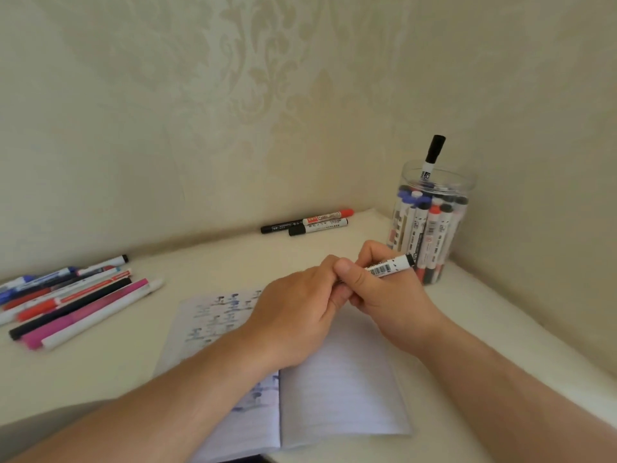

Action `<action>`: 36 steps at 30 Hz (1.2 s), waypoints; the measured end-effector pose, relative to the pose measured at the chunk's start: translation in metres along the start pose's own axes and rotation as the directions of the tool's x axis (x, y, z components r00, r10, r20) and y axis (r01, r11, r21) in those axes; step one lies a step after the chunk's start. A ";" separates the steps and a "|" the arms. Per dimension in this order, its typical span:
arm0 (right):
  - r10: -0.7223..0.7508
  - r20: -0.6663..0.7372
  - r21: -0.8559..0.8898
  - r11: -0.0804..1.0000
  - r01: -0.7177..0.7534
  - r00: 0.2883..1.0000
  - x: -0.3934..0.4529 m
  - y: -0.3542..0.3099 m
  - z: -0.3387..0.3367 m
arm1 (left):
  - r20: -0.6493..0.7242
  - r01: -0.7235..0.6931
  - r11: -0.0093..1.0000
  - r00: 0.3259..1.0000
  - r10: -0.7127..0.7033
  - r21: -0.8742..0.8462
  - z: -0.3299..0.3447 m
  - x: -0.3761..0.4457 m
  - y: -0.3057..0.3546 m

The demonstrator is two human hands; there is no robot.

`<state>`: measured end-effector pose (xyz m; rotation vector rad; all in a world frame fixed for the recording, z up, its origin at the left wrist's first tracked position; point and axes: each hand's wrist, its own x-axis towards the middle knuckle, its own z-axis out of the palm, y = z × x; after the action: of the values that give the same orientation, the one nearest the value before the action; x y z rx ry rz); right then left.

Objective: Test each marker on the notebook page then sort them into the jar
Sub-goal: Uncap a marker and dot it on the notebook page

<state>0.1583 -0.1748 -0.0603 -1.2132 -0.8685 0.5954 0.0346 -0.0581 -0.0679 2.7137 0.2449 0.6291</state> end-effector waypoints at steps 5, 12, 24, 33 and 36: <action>0.055 0.076 0.097 0.993 -0.062 0.996 0.000 0.002 -0.003 | 0.035 0.039 0.996 0.999 -0.037 -0.080 0.001 0.001 -0.013; 0.074 -0.163 0.118 0.992 -0.055 0.984 0.008 -0.010 -0.016 | 0.090 0.191 0.981 0.977 -0.192 0.021 -0.019 -0.002 -0.018; 0.164 -0.161 -0.343 0.915 -0.211 0.973 0.025 0.009 -0.013 | 0.325 0.117 0.943 0.919 -0.222 0.313 -0.024 -0.006 -0.025; 0.127 -0.298 -0.377 0.895 -0.238 0.946 0.035 0.015 -0.010 | 0.257 0.120 0.949 0.946 -0.199 0.292 -0.020 -0.006 -0.026; 0.135 -0.293 -0.402 0.881 -0.250 0.947 0.036 0.016 -0.008 | 0.272 0.105 0.948 0.943 -0.191 0.300 -0.020 -0.005 -0.029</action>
<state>0.1854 -0.1464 -0.0677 -1.7615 -0.6789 0.3971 0.0190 -0.0268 -0.0635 2.9750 0.4912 0.1426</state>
